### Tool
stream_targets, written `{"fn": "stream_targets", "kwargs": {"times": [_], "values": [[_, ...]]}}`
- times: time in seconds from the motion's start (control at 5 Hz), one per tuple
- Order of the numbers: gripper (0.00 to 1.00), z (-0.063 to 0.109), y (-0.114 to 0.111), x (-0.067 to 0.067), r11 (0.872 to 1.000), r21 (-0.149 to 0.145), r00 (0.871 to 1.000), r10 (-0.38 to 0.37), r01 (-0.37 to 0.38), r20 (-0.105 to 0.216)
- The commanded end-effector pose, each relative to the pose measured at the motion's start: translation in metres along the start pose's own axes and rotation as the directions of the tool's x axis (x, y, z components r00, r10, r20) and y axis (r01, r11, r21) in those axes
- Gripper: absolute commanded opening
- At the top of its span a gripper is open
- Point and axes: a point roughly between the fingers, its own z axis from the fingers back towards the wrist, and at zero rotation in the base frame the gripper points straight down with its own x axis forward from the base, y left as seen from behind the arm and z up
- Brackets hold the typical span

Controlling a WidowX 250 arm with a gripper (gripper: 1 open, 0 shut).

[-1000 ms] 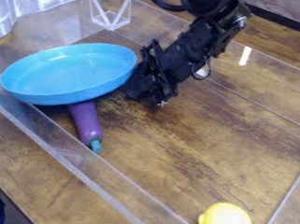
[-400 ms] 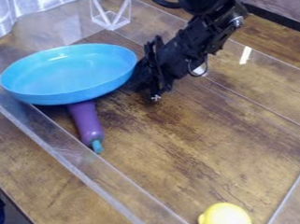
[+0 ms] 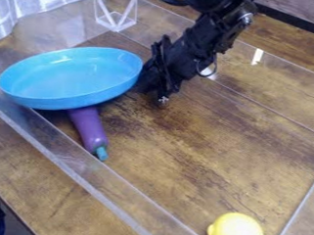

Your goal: Put the purple eggplant on the blue tray

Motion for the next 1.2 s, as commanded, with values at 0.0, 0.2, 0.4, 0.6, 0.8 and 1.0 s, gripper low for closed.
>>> {"fn": "stream_targets", "kwargs": {"times": [0.0,0.2,0.4,0.6,0.8,1.0], "values": [[0.0,0.001,0.013,-0.004,0.996,-0.03,0.996,0.087,-0.087,0.002],[0.0,-0.001,0.015,-0.004,0.988,-0.06,0.989,0.143,-0.144,-0.023],[0.0,-0.004,0.018,-0.003,0.976,-0.089,0.98,0.195,-0.199,-0.048],[0.0,-0.007,0.03,0.0,0.972,-0.1,0.977,0.207,-0.211,-0.056],[1.0,-0.006,0.028,-0.01,0.962,-0.131,0.97,0.233,-0.24,-0.07],[1.0,-0.006,0.027,-0.02,0.948,-0.162,0.961,0.262,-0.273,-0.085]]}}
